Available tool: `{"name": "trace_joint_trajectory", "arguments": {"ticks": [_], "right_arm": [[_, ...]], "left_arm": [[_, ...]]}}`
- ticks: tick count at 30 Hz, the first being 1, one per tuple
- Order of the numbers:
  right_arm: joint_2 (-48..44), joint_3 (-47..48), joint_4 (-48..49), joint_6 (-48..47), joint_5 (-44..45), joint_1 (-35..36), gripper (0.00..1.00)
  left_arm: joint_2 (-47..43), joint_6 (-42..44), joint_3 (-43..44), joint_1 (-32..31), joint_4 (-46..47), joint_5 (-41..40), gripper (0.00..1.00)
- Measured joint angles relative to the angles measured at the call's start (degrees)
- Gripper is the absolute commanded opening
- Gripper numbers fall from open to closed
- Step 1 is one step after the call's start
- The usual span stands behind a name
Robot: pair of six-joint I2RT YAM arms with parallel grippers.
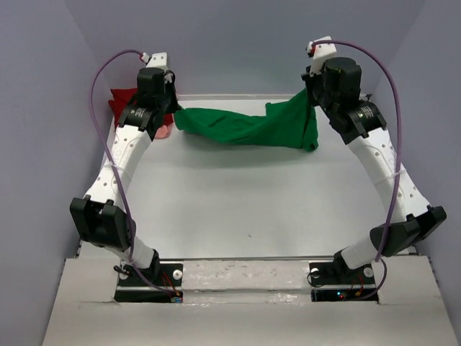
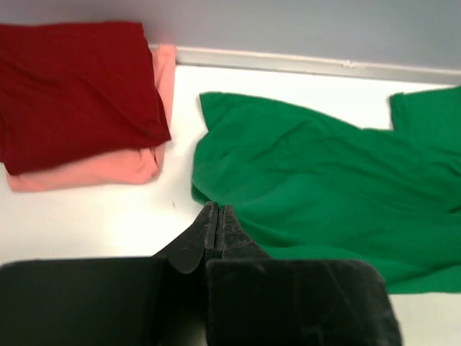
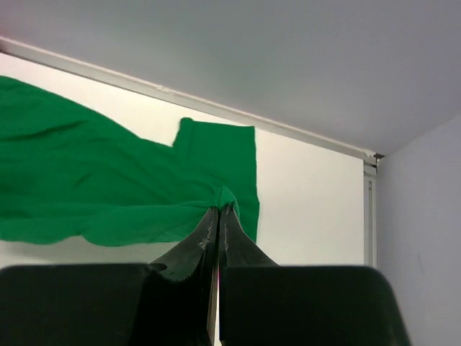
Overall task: Fold and stack the t-shirts
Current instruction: Flatten out the tshirt
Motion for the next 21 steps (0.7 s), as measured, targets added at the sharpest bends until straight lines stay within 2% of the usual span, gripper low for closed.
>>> {"name": "trace_joint_trajectory", "arguments": {"ticks": [3, 6, 11, 14, 16, 21], "right_arm": [[1.86, 5.16, -2.82, -0.24, 0.81, 1.66, 0.00], [5.66, 15.67, -3.04, -1.36, 1.51, 2.29, 0.00], [13.27, 32.00, -1.46, -3.19, 2.12, 0.87, 0.00], [18.47, 37.38, -0.85, -3.37, 1.27, -1.40, 0.00], [22.29, 39.52, -0.76, -3.43, 0.35, -3.32, 0.00], [33.40, 44.61, -1.22, -3.37, -3.04, -8.15, 0.00]], "left_arm": [[0.42, -0.13, 1.16, -0.28, -2.05, 0.02, 0.00], [1.55, -0.09, 9.07, -0.31, -3.17, -0.02, 0.00], [11.58, 0.94, 38.12, -0.31, -4.26, -0.66, 0.00], [17.75, 1.66, 48.85, 0.17, -4.83, -1.09, 0.00], [21.42, 1.62, 51.95, 1.16, -4.50, -0.46, 0.00], [29.42, 0.94, 52.06, 6.01, -4.52, 2.36, 0.00]]}}
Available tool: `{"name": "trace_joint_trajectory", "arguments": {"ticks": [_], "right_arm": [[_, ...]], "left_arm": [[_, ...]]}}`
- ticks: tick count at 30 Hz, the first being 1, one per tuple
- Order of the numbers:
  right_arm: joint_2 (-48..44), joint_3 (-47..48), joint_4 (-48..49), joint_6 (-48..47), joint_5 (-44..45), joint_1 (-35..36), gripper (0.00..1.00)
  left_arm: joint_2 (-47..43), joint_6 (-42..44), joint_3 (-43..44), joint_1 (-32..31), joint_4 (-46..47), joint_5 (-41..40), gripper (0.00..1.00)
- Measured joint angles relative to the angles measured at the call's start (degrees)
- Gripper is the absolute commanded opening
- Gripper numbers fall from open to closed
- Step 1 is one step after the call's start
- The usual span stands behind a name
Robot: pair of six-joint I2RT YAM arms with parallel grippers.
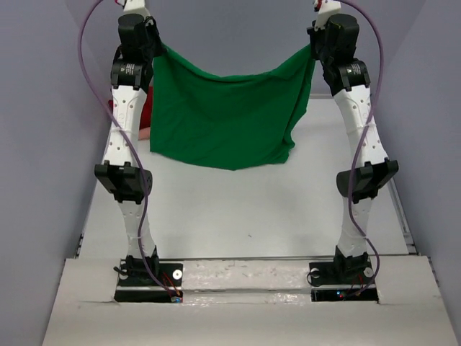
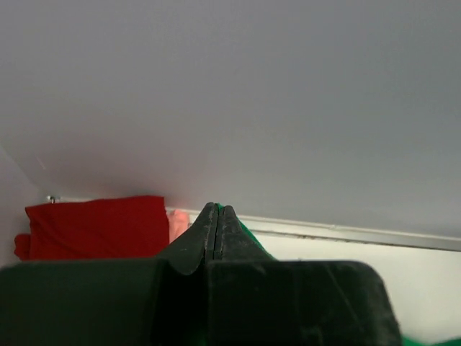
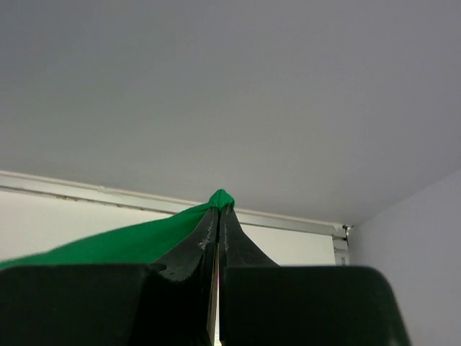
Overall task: Fold and stack the t-shirts
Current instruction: Flatten out the tshirt
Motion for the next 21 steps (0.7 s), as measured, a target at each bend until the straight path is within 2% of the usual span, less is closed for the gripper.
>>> {"name": "trace_joint_trajectory", "arguments": {"ticks": [4, 7, 14, 21], "right_arm": [[3.63, 0.98, -0.42, -0.24, -1.36, -1.75, 0.00], [3.82, 2.32, -0.17, -0.44, -2.38, -2.05, 0.00], [-0.57, 2.97, 2.62, -0.39, -3.78, -2.03, 0.00], [-7.15, -0.79, 2.60, 0.31, -4.20, -2.03, 0.00]], "left_arm": [[5.90, -0.11, 0.61, 2.34, -0.50, 1.40, 0.00], [6.97, -0.46, 0.57, 2.47, -0.44, 2.82, 0.00], [4.92, -1.77, 1.95, 1.53, 3.63, 6.05, 0.00], [0.02, -1.68, 0.31, 0.63, 2.14, 5.97, 0.00]]}}
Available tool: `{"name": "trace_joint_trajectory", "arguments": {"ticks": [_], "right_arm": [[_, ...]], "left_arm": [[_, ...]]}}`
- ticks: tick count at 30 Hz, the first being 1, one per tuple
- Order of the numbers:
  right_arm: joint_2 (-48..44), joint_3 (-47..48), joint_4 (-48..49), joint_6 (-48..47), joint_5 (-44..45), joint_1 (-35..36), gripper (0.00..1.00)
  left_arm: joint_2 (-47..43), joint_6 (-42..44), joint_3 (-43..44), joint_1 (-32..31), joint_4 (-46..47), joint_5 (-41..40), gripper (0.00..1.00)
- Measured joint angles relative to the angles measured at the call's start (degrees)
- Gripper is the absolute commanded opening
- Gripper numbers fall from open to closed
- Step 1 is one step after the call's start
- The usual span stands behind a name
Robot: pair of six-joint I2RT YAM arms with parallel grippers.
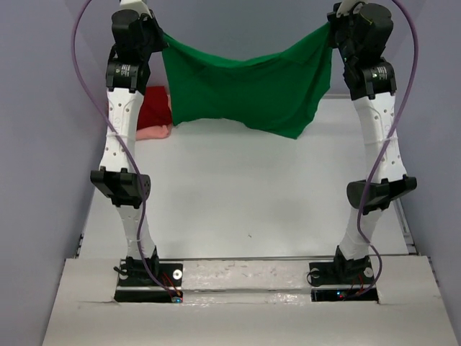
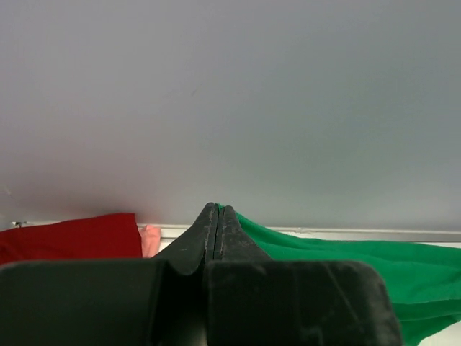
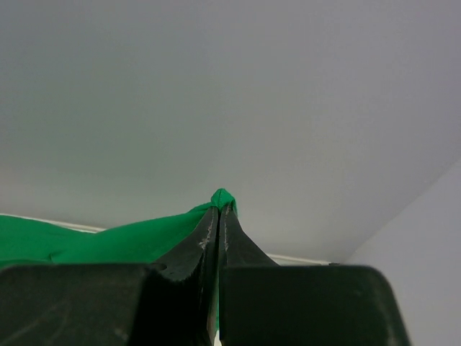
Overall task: Fold and stack the t-shirts
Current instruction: Flatten out the tshirt
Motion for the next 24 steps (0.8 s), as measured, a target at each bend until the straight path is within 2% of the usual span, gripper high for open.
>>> {"name": "trace_joint_trajectory", "arguments": {"ticks": [5, 7, 10, 15, 17, 19, 21, 24], "right_arm": [[-7.45, -5.68, -1.05, 0.20, 1.25, 1.49, 0.00], [-11.58, -9.25, -0.94, -1.20, 4.70, 4.98, 0.00], [-18.29, -14.80, -0.96, -4.87, 11.19, 15.69, 0.00], [-26.53, -20.55, 2.34, -15.02, 24.63, 35.98, 0.00], [-29.90, -23.58, 6.21, -21.59, 31.21, 42.71, 0.00], [-34.73, -28.68, 15.06, -29.92, 37.75, 49.99, 0.00], [-38.45, -33.38, 25.51, -39.06, 42.86, 53.48, 0.00], [-40.92, -35.39, 36.76, -47.65, 48.13, 54.80, 0.00]], "left_arm": [[-9.14, 0.48, -4.04, -1.38, -3.02, -1.18, 0.00], [-13.42, 0.72, -6.58, -2.51, -3.85, -2.73, 0.00], [-20.39, 1.77, -11.13, -5.90, -4.87, -6.60, 0.00], [-33.92, 3.72, -18.75, -16.06, -6.19, -11.50, 0.00], [-38.38, 3.96, -20.02, -17.07, -6.32, -13.31, 0.00], [-43.28, 4.13, -21.92, -17.14, -6.27, -15.67, 0.00], [-46.66, 4.37, -23.12, -17.14, -6.58, -17.44, 0.00], [-49.66, 4.76, -23.17, -17.40, -6.64, -19.43, 0.00]]}}
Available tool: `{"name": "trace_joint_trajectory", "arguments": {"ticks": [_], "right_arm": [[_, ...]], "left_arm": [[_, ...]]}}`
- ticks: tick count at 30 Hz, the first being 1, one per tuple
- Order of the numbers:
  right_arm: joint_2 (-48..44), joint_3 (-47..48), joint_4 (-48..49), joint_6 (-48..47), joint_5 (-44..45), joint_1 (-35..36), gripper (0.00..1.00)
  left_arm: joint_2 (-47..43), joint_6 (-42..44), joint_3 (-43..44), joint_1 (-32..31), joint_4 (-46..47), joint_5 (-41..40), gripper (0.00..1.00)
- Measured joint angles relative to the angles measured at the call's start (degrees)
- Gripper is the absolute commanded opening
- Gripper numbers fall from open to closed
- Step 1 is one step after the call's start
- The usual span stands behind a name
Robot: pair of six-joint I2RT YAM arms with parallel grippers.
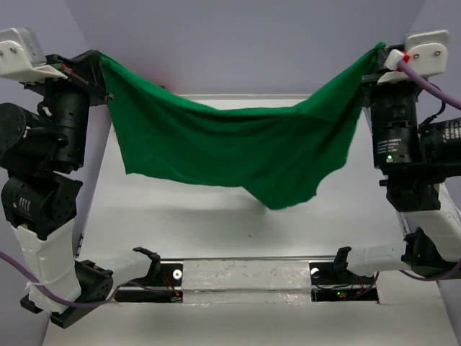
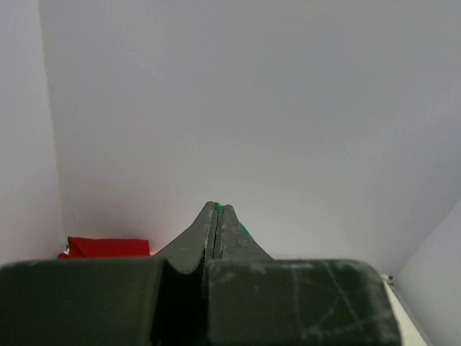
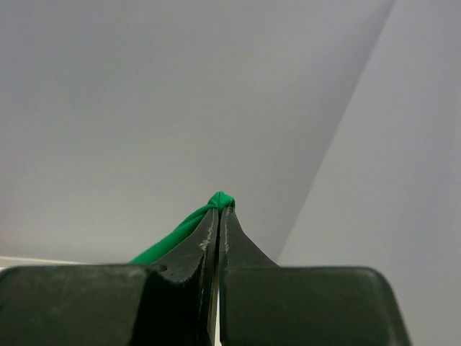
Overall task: Fold and stack the t-shirts
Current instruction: Flatten out the tshirt
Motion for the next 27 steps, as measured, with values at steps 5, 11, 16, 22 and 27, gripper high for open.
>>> {"name": "trace_joint_trajectory", "arguments": {"ticks": [5, 11, 16, 22, 27], "right_arm": [[0.11, 0.48, 7.26, -2.84, 1.05, -0.68, 0.00], [12.31, 16.00, -8.46, 12.26, -9.51, -18.05, 0.00], [24.70, 24.37, -23.54, 26.95, -23.58, -34.51, 0.00], [37.73, 31.15, -31.47, 38.73, -39.80, -50.80, 0.00], [42.91, 31.52, -36.92, 45.64, -48.04, -61.11, 0.00]], "left_arm": [[0.81, 1.03, 0.76, -0.02, 0.61, -2.49, 0.00], [12.76, 1.73, 2.71, 0.70, 2.40, -2.32, 0.00], [29.24, 0.55, 11.93, 5.77, 1.29, 4.72, 0.00], [48.02, -0.46, 25.00, 13.07, 1.86, 12.04, 0.00], [50.56, -0.20, 21.81, 18.43, 2.75, 13.38, 0.00]]}}
